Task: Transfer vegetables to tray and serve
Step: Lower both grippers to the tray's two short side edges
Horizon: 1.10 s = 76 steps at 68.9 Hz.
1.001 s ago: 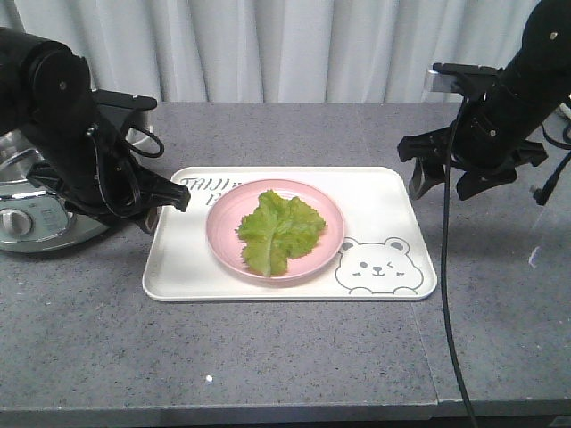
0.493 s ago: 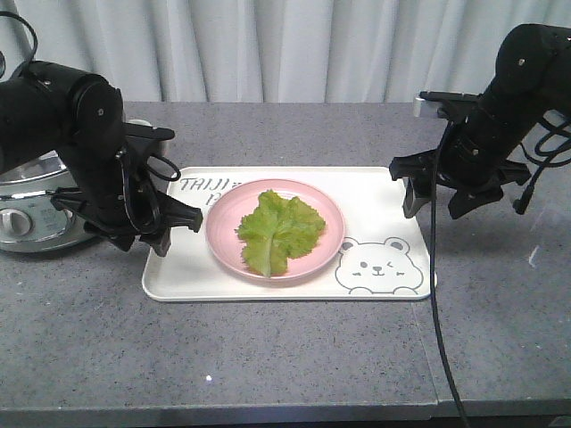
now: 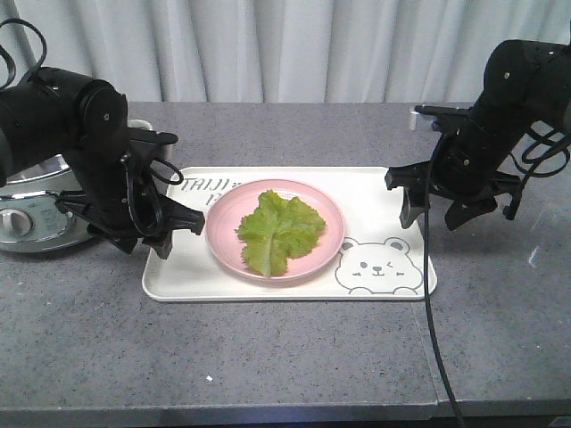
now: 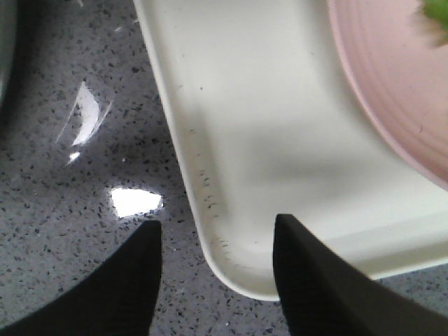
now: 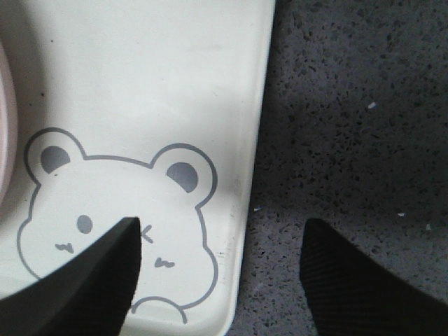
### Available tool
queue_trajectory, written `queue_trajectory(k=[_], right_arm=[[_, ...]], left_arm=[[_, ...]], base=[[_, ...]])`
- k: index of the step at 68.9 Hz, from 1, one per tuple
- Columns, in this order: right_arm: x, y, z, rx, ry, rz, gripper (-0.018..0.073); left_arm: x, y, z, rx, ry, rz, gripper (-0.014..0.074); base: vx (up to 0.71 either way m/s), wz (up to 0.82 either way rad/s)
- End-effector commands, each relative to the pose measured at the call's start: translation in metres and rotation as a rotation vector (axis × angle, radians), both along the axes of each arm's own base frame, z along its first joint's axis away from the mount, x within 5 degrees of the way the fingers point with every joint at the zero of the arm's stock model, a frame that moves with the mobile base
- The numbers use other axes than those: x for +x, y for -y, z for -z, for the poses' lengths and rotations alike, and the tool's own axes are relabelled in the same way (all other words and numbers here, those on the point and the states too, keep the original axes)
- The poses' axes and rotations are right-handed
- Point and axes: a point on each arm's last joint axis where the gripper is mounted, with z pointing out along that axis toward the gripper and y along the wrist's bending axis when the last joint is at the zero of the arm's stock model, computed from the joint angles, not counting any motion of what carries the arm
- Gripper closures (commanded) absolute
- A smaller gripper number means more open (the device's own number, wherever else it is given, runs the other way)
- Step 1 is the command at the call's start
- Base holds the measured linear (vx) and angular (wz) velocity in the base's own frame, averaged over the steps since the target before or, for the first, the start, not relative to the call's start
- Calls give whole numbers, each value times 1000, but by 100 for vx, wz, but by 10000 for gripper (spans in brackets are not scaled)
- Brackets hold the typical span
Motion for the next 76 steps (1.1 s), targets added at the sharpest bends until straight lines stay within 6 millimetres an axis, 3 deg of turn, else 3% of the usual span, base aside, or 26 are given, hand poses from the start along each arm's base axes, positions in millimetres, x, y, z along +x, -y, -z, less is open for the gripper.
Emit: queue_trajectory(k=[1,39,64,76], right_arm=[[-7,1,-21,4,16,3,79],[-3,5,-12,-41,1,4,79],[-2,6,-9,-55,-4,2,79],[1,5,5,-57,-41,1,79]], left_arm=[[-2,-1,-24,-38,90,-3,233],[-1,-1,-24,-39,100,-2,233],[4,1,-4,-10,28,-3,233],[7,2,2,-7,21,-1,233]], base=[[0,0],[0,0],[0,0],[0,0]])
